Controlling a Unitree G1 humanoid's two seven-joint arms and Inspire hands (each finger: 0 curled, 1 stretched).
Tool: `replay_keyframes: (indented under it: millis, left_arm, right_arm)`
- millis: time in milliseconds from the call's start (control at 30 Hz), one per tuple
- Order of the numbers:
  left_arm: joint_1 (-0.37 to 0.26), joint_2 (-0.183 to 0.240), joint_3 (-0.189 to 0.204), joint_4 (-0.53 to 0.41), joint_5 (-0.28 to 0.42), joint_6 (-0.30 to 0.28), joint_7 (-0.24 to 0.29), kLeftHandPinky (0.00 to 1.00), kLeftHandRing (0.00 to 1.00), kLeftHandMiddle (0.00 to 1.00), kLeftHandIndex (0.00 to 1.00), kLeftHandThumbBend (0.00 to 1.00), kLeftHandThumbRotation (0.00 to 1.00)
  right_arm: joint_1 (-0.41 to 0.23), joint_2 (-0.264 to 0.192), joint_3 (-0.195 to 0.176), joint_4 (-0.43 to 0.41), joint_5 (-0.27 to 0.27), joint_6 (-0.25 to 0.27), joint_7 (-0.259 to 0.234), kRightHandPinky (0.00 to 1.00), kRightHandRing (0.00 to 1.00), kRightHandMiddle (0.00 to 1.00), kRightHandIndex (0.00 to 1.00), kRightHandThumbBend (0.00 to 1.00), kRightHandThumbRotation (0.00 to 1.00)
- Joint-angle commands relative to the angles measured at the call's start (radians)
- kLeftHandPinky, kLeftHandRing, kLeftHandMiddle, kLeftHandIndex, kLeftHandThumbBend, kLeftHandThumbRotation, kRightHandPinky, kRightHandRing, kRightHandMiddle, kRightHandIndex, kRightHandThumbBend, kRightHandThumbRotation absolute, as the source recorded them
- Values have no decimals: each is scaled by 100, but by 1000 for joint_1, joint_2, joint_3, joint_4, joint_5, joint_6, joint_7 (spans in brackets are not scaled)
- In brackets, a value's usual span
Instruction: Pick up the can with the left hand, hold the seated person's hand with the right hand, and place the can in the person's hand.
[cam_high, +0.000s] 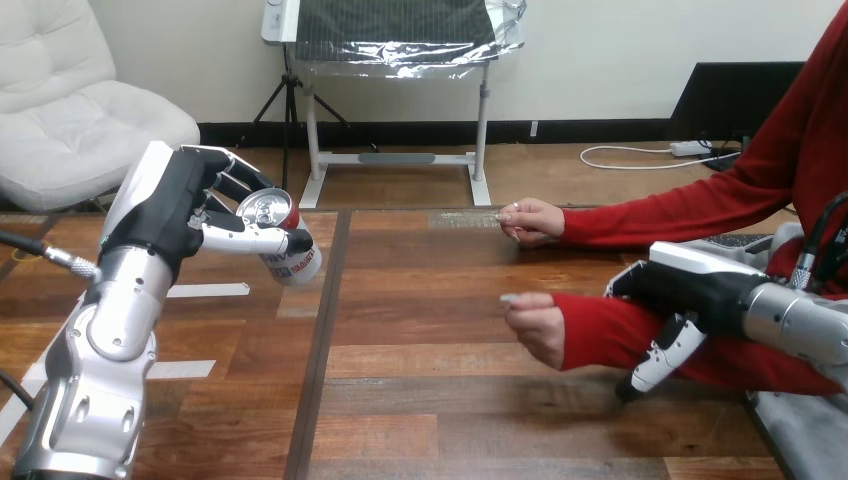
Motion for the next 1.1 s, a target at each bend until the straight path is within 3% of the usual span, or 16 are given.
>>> replay_keyframes:
  millis: [0, 367, 1067]
  left_arm:
    - [-67, 23, 21, -67, -5, -23, 3, 31, 35, 41, 43, 73, 0]
    - [-64, 24, 20, -72, -1, -23, 4, 30, 34, 40, 43, 74, 0]
    - [-61, 26, 21, -69, -1, -31, 5, 29, 34, 40, 43, 74, 0]
  right_arm:
    - [-43, 24, 10, -8, -11, -20, -48, 45, 48, 53, 55, 97, 3]
    - [-36, 36, 20, 18, -22, -51, -132, 35, 39, 45, 49, 94, 0]
    - [-33, 48, 30, 51, -16, -95, -190, 31, 34, 40, 42, 85, 0]
